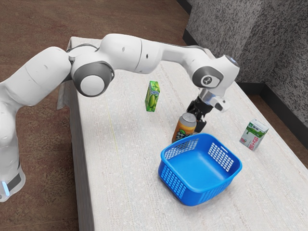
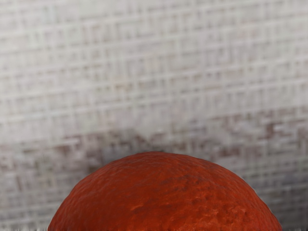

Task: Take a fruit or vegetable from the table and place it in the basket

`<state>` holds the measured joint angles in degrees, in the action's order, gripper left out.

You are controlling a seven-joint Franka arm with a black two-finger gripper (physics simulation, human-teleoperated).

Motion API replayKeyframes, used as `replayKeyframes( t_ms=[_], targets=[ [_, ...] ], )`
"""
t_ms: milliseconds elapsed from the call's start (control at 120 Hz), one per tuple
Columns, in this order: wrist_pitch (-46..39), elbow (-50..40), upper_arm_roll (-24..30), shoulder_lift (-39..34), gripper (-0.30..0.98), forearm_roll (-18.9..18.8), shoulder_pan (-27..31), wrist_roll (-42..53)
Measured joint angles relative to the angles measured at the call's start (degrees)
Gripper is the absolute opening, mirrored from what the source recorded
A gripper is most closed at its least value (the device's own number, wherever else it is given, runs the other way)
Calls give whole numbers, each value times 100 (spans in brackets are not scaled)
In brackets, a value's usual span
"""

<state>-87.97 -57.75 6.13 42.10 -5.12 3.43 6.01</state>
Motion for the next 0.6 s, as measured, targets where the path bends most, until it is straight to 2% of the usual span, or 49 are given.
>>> replayKeyframes(
  t_ms=[333,508,600],
  targets=[
    [-5,228,23,-460,34,-340,17,-113],
    [137,245,50,-1467,34,-493,18,-141],
    [295,242,603,-2111,34,-527,28,-154]
  ],
)
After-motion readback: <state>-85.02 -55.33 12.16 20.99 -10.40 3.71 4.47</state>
